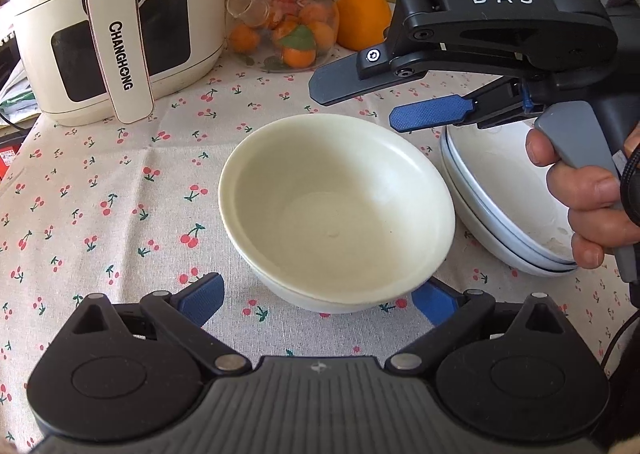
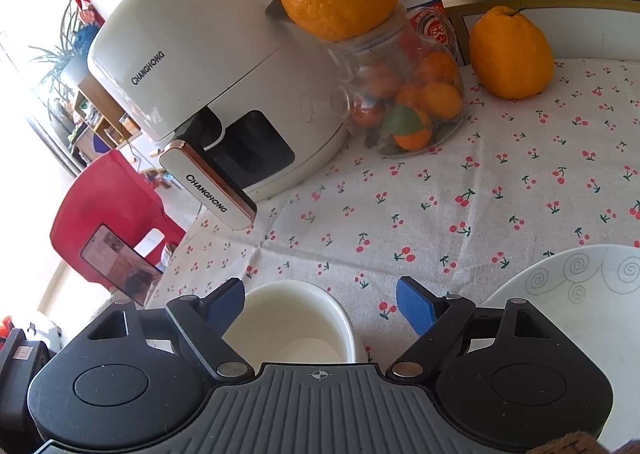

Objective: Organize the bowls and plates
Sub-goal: 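Carry the bowl stack onto the blue-patterned plate stack and open the grippers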

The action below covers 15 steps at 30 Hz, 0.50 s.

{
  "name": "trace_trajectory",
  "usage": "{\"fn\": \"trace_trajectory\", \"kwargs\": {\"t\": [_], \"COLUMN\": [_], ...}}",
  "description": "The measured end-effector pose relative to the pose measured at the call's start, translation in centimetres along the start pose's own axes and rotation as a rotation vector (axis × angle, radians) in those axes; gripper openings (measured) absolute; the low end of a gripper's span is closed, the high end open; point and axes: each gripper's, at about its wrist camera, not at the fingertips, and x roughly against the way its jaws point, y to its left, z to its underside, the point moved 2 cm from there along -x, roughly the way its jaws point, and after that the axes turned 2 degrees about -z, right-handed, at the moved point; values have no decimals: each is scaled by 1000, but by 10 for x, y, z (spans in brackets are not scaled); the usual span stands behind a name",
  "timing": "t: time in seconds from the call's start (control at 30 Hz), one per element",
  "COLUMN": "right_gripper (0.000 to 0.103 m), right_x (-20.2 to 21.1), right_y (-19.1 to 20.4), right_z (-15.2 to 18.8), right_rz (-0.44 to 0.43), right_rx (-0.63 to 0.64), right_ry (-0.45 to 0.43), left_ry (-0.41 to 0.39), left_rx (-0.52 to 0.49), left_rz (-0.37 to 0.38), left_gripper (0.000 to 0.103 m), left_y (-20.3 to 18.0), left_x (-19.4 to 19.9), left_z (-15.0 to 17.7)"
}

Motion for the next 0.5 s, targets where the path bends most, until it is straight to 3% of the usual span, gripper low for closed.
{"fn": "trace_trajectory", "kwargs": {"t": [0.13, 0.4, 0.5], "right_gripper": [82, 54, 53], "right_x": [-4, -10, -9], "right_y": [1, 4, 5], "right_z": [0, 3, 5], "right_rz": [-8, -42, -41], "right_rx": [9, 14, 21], "right_ry": [8, 49, 49], "left_ry": [-6, -24, -25], "left_rx": [-14, -50, -53], "left_rz": [21, 30, 28], "left_gripper": [93, 87, 87], "left_y": [1, -4, -4], "left_x": [-1, -3, -5], "left_z": [-2, -7, -9]}}
